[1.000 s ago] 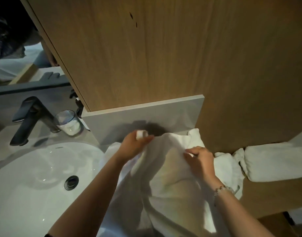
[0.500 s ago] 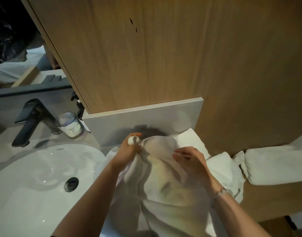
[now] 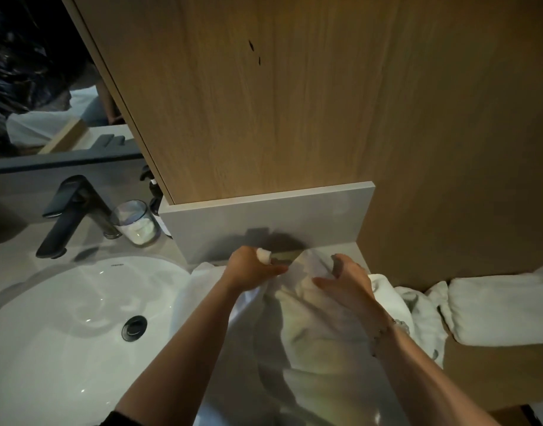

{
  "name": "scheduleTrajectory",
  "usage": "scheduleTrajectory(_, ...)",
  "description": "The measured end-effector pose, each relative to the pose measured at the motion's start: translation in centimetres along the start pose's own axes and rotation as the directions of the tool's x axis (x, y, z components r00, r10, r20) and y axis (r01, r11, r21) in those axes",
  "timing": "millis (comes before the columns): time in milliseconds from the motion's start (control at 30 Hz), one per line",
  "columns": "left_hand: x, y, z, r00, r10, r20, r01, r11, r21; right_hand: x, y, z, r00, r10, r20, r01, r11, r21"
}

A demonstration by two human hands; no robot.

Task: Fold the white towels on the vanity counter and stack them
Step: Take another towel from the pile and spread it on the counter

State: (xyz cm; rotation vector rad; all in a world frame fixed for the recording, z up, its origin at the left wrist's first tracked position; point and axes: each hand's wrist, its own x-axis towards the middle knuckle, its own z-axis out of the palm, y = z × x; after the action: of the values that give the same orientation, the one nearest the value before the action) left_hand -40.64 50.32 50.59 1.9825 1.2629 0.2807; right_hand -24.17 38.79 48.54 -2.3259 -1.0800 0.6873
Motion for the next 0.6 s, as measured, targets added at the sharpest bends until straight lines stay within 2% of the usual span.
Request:
scheduleTrajectory(100, -0.4, 0.5, 0.2, 0.994, 0.105, 0.021, -0.105, 0.994, -0.042, -0.4, -0.6, -0.2, 0.997, -0.078, 0.021, 0.079, 0.994, -0.079)
scheduleTrajectory(233, -0.6, 0.0, 0.5, 0.988, 0.147, 0.051, -0.142, 0.986, -0.083, -0.7, -1.8, -0.3, 0.976, -0.208, -0.058, 0.183, 0.94, -0.287)
scheduleTrajectory(267, -0.7, 0.1, 0.6, 0.985, 0.166, 0.045, -0.16, 0.981, -0.11, -0.7, -2.2, -0.3, 0.97, -0.232, -0.071, 0.21, 0.949, -0.234)
scheduleTrajectory(367, -1.4, 1.1, 0.7, 0.978, 0.206, -0.019, -0.204, 0.952, -0.226, -1.1, -3.2, -0.6, 0.952, -0.298, -0.066, 0.304, 0.947, 0.108)
scheduleTrajectory(433, -1.6, 1.6, 0.9, 0.962, 0.233, -0.143, -0.261, 0.938, -0.227, -1.5, -3.8, -0.5, 0.931, -0.354, -0.09, 0.364, 0.914, 0.179)
scheduleTrajectory(500, -1.5, 1.8, 1.1, 0.928, 0.274, -0.251, -0.306, 0.947, -0.095, -2.0, -4.5, -0.5, 0.926, -0.36, -0.113, 0.375, 0.912, 0.167)
scheduleTrajectory(600, -1.6, 2.0, 1.2, 0.901, 0.338, -0.271, -0.323, 0.941, 0.1, -2.3, -5.2, -0.6, 0.945, -0.296, -0.139, 0.32, 0.926, 0.199)
